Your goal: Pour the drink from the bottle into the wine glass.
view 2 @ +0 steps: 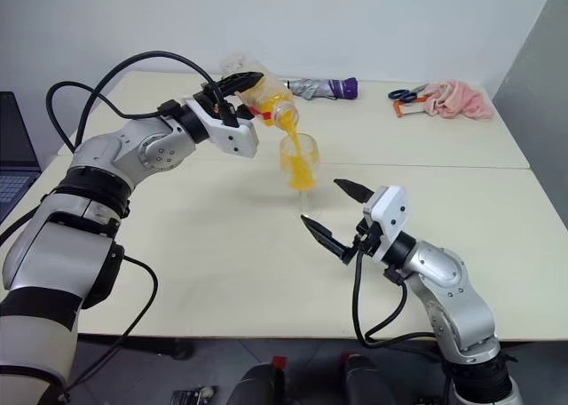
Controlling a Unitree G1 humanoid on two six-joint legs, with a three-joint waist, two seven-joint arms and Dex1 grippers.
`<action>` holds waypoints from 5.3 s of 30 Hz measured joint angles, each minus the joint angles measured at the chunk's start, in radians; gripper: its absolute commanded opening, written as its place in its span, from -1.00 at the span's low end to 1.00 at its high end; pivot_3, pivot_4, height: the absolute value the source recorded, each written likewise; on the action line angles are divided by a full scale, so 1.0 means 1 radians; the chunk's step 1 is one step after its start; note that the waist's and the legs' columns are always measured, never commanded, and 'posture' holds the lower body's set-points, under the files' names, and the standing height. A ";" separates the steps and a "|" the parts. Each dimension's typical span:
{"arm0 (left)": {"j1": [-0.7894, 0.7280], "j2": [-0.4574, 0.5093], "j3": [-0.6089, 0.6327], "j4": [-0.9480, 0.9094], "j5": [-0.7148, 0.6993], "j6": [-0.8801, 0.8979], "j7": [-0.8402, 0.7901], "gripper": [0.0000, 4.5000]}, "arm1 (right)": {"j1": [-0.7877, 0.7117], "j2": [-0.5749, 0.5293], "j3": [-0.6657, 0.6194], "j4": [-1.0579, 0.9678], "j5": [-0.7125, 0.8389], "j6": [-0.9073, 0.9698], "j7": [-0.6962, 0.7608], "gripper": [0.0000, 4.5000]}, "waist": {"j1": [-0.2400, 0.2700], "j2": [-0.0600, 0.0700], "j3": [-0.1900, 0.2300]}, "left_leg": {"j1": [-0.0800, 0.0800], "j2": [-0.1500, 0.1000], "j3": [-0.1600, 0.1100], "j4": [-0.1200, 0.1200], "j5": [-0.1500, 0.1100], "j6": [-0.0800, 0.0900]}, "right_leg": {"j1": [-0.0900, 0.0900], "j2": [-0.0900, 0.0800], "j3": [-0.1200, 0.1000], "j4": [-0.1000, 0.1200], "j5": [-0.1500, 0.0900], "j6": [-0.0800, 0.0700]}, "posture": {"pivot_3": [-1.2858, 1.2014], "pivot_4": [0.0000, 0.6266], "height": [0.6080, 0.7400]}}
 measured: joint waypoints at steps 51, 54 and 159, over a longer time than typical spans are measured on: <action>-0.017 -0.013 -0.030 0.026 0.007 0.017 0.027 -0.24 | 0.011 0.000 0.008 0.000 -0.011 0.000 -0.004 1.00 | 0.000 0.000 0.000 | 0.000 0.000 0.000 0.001 0.000 0.000 | 0.000 0.000 0.000 0.001 0.000 0.000 | 0.03 -0.52 1.00; -0.022 -0.013 -0.038 0.026 0.019 0.017 0.038 -0.24 | 0.011 0.000 0.008 0.000 -0.011 0.000 -0.004 1.00 | 0.000 0.000 0.000 | 0.000 0.000 0.000 0.001 0.000 0.000 | 0.000 0.000 0.000 0.001 0.000 0.000 | 0.03 -0.52 1.00; 1.231 -0.322 0.724 -1.130 -1.026 1.069 -0.342 0.98 | 0.074 0.156 -0.122 0.491 -0.224 -0.323 -0.249 1.00 | -0.001 0.000 0.000 | 0.003 0.005 0.001 0.011 0.000 0.000 | 0.001 0.000 0.004 0.012 0.000 0.000 | 0.03 -0.52 1.00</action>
